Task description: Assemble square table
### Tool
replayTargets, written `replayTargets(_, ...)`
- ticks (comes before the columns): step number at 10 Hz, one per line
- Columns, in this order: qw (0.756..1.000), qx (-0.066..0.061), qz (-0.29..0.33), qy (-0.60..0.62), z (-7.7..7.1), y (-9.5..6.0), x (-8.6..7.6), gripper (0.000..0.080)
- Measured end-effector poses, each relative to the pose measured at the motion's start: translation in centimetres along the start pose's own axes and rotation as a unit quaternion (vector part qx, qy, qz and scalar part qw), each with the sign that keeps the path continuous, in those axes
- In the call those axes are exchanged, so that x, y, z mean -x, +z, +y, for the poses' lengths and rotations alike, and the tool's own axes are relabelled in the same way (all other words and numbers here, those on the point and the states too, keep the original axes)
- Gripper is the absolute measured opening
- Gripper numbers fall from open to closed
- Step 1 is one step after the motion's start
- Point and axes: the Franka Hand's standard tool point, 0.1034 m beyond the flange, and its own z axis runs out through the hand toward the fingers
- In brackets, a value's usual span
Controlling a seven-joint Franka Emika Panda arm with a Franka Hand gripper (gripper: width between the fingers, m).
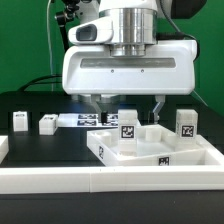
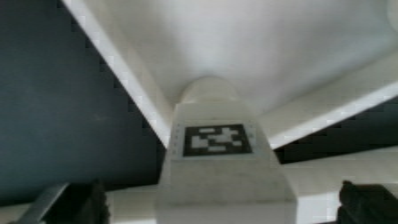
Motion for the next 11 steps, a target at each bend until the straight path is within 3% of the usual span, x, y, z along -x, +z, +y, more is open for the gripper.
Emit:
replayTargets(2, 1.0, 0.0, 0.001, -0.025, 0.63, -0.04, -0.14, 0.0649)
replayTargets(5, 1.0, 0.0, 0.0, -0.009, 0.61, -0.02, -0.11, 0.0288)
replayTargets(10, 0.988, -0.004, 0.001, 0.157, 0.64, 0.04, -0.06, 0.0288)
replayTargets(11, 0.978, -0.009, 0.006, 0.211, 0.86, 0.18, 0.11, 0.0288)
